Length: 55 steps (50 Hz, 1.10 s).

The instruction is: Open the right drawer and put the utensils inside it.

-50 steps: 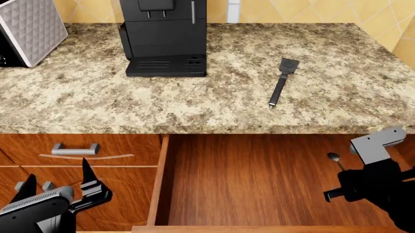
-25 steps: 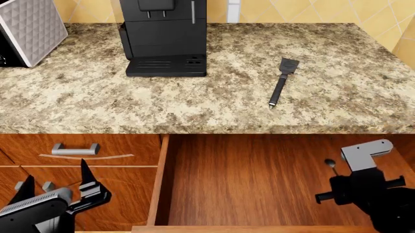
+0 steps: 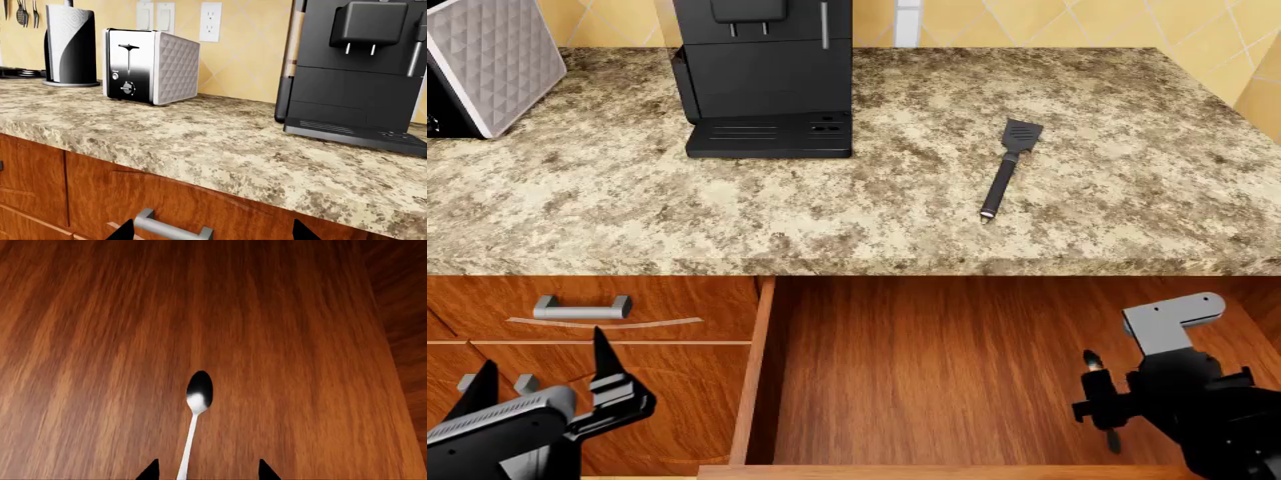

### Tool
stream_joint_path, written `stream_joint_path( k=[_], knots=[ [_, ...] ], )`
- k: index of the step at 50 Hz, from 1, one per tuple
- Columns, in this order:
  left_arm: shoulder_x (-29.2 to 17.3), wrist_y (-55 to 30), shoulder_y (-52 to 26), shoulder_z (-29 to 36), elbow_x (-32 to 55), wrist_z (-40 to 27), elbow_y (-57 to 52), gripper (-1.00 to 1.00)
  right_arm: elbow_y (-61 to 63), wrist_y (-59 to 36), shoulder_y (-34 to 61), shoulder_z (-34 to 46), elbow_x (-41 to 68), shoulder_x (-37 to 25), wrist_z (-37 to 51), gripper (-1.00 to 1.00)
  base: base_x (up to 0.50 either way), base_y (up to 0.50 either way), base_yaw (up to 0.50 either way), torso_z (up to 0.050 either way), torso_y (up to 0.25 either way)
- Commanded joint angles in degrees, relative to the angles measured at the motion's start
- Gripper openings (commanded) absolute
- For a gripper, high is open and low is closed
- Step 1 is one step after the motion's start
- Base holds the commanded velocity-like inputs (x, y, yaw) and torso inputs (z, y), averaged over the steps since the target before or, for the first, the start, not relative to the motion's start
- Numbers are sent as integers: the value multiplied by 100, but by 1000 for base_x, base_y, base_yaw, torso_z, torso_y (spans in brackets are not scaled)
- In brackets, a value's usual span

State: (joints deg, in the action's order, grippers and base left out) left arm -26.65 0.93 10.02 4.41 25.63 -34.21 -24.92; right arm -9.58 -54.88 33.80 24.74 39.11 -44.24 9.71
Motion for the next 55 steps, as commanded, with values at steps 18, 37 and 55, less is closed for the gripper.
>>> stream_joint_path(
  k=[18,37,55],
  knots=[
    [1,74,23,11,-3,5,36,100,1685,-627,-391,-908,879,-639,576,100,0,0,0,0,0],
    [124,33,-473,141,-116,77,775,100,3843,-1312,-1108,-2746,2787,-1240,1921,100,0,0,0,0,0],
    [185,258,-427,111,-42,182,1007,100,3851,-2222,678,-2450,3716,-1094,2650,100,0,0,0,0,0]
  ],
)
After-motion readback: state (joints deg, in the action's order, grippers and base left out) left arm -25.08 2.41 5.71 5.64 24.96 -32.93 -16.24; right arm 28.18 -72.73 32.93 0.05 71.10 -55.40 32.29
